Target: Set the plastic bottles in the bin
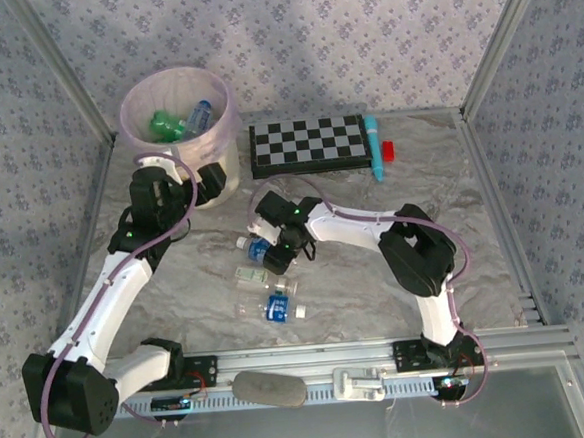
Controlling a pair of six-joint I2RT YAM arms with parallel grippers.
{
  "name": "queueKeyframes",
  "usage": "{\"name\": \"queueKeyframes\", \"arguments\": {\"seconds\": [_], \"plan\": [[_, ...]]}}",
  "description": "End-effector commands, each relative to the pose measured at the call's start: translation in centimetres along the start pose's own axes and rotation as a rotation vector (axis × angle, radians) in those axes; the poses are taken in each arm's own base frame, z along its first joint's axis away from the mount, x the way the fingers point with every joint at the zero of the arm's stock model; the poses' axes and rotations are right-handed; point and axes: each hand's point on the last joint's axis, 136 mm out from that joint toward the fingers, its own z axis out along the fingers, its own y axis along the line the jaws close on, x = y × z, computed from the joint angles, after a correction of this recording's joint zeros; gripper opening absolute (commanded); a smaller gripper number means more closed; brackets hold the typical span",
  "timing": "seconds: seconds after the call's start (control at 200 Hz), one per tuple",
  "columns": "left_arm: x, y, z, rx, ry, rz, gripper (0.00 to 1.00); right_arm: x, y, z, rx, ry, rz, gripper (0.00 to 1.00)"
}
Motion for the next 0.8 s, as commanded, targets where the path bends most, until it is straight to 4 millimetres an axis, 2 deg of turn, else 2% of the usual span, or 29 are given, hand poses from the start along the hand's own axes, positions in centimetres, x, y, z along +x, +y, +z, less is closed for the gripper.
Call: {"name": "queueKeyframes", "arguments": {"seconds": [0.0,0.225,0.355,0.425,0.595,0.795], "plan": [[-0.9,-0.7,-0.3,0.033,-0.031,-0.01,0.99,1.3,0.0,0.8,0.018,0.078,-0.027,0.64],[-0.8,-0.7,-0.2,0.036,-0.029,-0.016,0.99,0.9,0.1,0.4,0.021,0.054,-0.035,0.51],[-0.9,-0.9,-0.3,0.045,-0.028,-0.021,0.99,0.0,0.1,-0.5,0.011,0.005,-0.032,0.46],[-0.9,-1.0,-0.3,0.054,-0.027,-0.028,0.99,-0.4,-0.1,-1.6,-0.01,-0.037,-0.007,0.45],[-0.9,-1.9,-0.3,0.102,-0.021,-0.06,0.99,-3.0,-1.4,-5.4,-0.061,-0.243,0.086,0.43],[0.1,-4.1,0.2,0.206,0.016,-0.134,0.99,-4.8,-3.5,-9.8,-0.146,-0.463,0.231,0.42]]}}
